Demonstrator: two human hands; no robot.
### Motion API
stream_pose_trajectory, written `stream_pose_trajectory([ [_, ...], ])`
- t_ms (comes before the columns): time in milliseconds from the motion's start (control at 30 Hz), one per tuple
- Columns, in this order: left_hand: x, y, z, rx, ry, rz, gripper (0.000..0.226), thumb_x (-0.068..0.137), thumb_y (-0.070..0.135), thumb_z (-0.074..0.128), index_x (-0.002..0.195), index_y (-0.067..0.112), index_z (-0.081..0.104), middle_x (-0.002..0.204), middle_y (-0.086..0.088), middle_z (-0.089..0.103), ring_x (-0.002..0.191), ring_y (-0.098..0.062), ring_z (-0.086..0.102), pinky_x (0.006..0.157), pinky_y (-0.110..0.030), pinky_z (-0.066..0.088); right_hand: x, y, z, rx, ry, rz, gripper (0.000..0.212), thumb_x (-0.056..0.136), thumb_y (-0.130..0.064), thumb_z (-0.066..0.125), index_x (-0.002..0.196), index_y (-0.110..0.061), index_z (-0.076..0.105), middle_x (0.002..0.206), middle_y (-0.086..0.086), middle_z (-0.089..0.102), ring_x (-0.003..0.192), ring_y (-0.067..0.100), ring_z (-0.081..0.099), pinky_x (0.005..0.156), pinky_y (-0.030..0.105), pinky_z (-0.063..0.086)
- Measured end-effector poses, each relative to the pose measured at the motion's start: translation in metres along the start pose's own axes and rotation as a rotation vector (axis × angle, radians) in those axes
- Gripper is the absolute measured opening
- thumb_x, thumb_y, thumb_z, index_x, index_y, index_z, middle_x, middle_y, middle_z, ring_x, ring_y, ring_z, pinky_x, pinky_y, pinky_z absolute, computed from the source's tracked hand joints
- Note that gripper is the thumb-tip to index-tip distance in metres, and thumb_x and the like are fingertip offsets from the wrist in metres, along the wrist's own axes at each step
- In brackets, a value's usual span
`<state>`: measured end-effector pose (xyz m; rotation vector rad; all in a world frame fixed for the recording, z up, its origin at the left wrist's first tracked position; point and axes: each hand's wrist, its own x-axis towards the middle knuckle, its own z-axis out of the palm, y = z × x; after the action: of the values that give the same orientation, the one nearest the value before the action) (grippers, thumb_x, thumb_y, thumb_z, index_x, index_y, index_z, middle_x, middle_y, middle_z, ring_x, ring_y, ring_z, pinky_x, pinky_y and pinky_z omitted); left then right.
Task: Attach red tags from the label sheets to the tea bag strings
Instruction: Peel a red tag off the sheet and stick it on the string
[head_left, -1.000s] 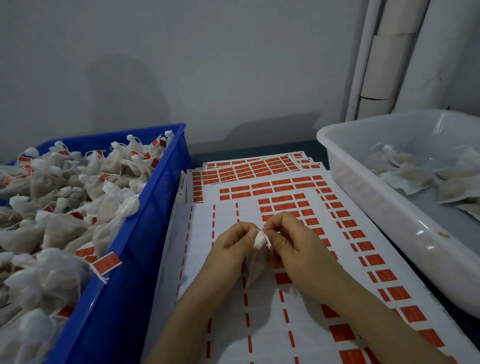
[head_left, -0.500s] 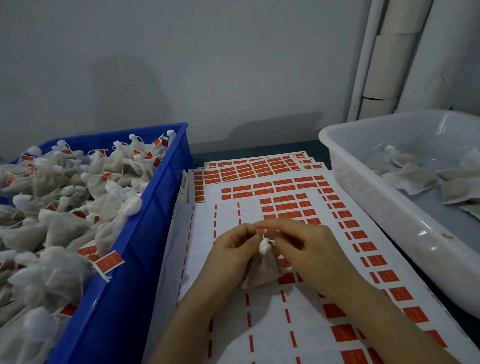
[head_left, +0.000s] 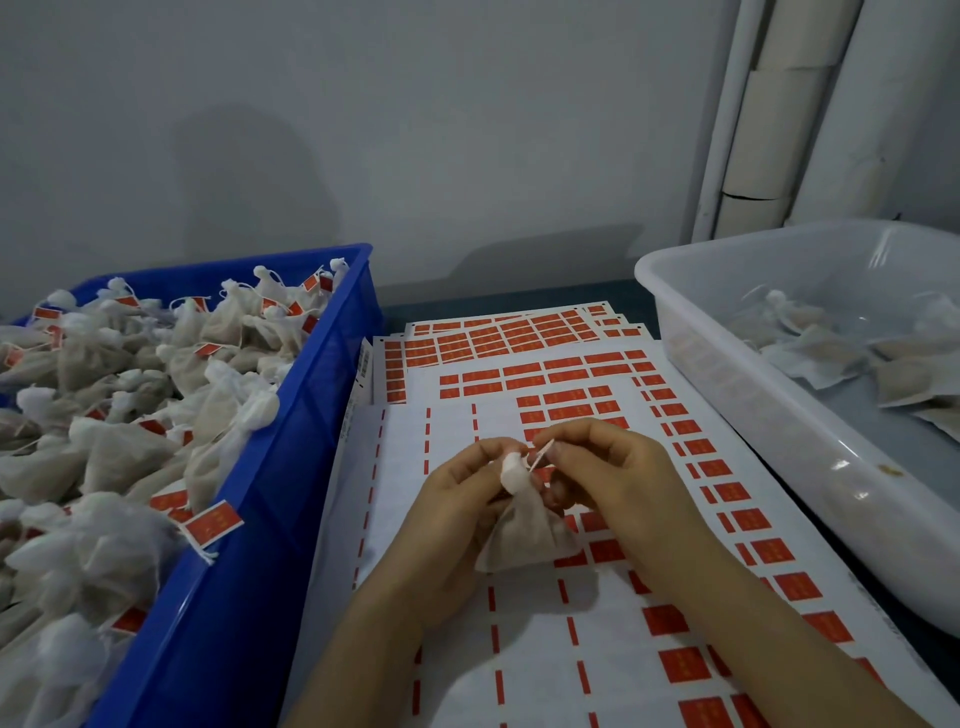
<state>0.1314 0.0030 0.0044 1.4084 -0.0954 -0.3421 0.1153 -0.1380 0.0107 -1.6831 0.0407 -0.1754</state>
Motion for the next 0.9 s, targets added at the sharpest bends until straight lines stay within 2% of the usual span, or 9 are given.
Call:
stream_pose_trajectory([
  [67, -0.0003, 0.0013, -0.0010, -0.058, -0.018, -0.063, 0.037, 0.073, 0.054, 0.047, 0.100, 0.033, 0.061, 0.085, 0.010, 0.074, 0.081, -0.012, 0.072, 0.061, -0.024, 0.057, 0.0013, -0.0010, -0.0007, 0.148, 0.002, 0.111, 0.014, 0.088, -0.016, 0.058, 0.084, -0.025, 0.069, 0.075, -0.004, 0.071, 0.072, 0.024, 0.067, 0.070, 0.026, 0.057],
  [133, -0.0001, 0.0018, -0.0003, -0.074, -0.040, -0.069, 0.052, 0.063, 0.064, 0.045, 0.103, 0.035, 0.061, 0.099, 0.005, 0.073, 0.090, -0.018, 0.071, 0.070, -0.029, 0.058, 0.0024, -0.0026, -0.0026, 0.326, -0.031, 0.203, 0.013, 0.088, -0.013, 0.057, 0.089, -0.016, 0.070, 0.078, 0.003, 0.071, 0.068, 0.024, 0.065, 0.066, 0.026, 0.056],
  [167, 0.0000, 0.0013, 0.0006, -0.048, -0.038, -0.042, 0.052, 0.061, 0.062, 0.050, 0.103, 0.034, 0.063, 0.101, 0.004, 0.072, 0.090, -0.017, 0.070, 0.070, -0.028, 0.058, 0.0024, -0.0032, -0.0039, 0.400, -0.053, 0.227, 0.014, 0.088, -0.012, 0.057, 0.089, -0.013, 0.071, 0.078, 0.006, 0.070, 0.064, 0.021, 0.063, 0.064, 0.026, 0.055],
  [267, -0.0014, 0.0020, 0.0039, 0.008, -0.011, 0.038, 0.029, 0.060, 0.041, 0.069, 0.087, 0.033, 0.072, 0.087, 0.009, 0.072, 0.079, -0.006, 0.069, 0.059, -0.018, 0.054, 0.0022, -0.0040, -0.0059, 0.549, -0.107, 0.254, 0.022, 0.089, -0.011, 0.055, 0.082, -0.014, 0.075, 0.073, 0.010, 0.066, 0.059, 0.015, 0.060, 0.061, 0.024, 0.053],
  [433, -0.0010, -0.0015, 0.0033, -0.021, 0.033, 0.076, 0.025, 0.064, 0.039, 0.067, 0.085, 0.028, 0.076, 0.085, 0.005, 0.072, 0.079, -0.007, 0.069, 0.065, -0.019, 0.053, 0.0030, -0.0042, -0.0084, 0.755, -0.223, 0.309, 0.025, 0.078, -0.017, 0.057, 0.090, -0.002, 0.072, 0.062, 0.007, 0.058, 0.056, 0.011, 0.054, 0.065, 0.024, 0.050],
  [533, 0.0000, -0.0032, 0.0043, -0.005, 0.072, 0.102, 0.025, 0.062, 0.039, 0.068, 0.083, 0.028, 0.076, 0.084, 0.005, 0.072, 0.080, -0.009, 0.069, 0.065, -0.021, 0.054, 0.0029, -0.0054, -0.0078, 0.846, -0.251, 0.311, 0.034, 0.080, -0.015, 0.053, 0.106, 0.005, 0.059, 0.064, 0.008, 0.064, 0.053, 0.010, 0.056, 0.056, 0.020, 0.051],
  [633, 0.0001, -0.0020, 0.0056, 0.042, 0.105, 0.122, 0.031, 0.061, 0.042, 0.067, 0.084, 0.024, 0.075, 0.081, 0.005, 0.072, 0.077, -0.009, 0.069, 0.064, -0.020, 0.054, 0.0025, -0.0060, -0.0057, 0.894, -0.235, 0.291, 0.023, 0.084, -0.012, 0.051, 0.102, 0.002, 0.057, 0.070, 0.012, 0.064, 0.050, 0.013, 0.058, 0.051, 0.021, 0.052],
  [733, 0.0002, -0.0005, 0.0054, 0.079, 0.152, 0.142, 0.034, 0.061, 0.043, 0.066, 0.086, 0.021, 0.074, 0.074, 0.008, 0.071, 0.072, -0.007, 0.068, 0.061, -0.019, 0.053, 0.0033, -0.0058, -0.0022, 0.909, -0.229, 0.285, 0.013, 0.093, -0.009, 0.043, 0.097, -0.002, 0.053, 0.066, 0.009, 0.058, 0.048, 0.012, 0.053, 0.052, 0.020, 0.050],
  [900, 0.0009, -0.0009, 0.0061, 0.106, 0.192, 0.130, 0.024, 0.066, 0.035, 0.067, 0.086, 0.023, 0.072, 0.073, 0.012, 0.071, 0.069, -0.009, 0.070, 0.057, -0.018, 0.053, 0.0059, -0.0076, -0.0017, 0.924, -0.162, 0.290, 0.015, 0.096, -0.006, 0.038, 0.087, -0.007, 0.050, 0.058, 0.006, 0.050, 0.044, 0.010, 0.045, 0.047, 0.019, 0.045],
])
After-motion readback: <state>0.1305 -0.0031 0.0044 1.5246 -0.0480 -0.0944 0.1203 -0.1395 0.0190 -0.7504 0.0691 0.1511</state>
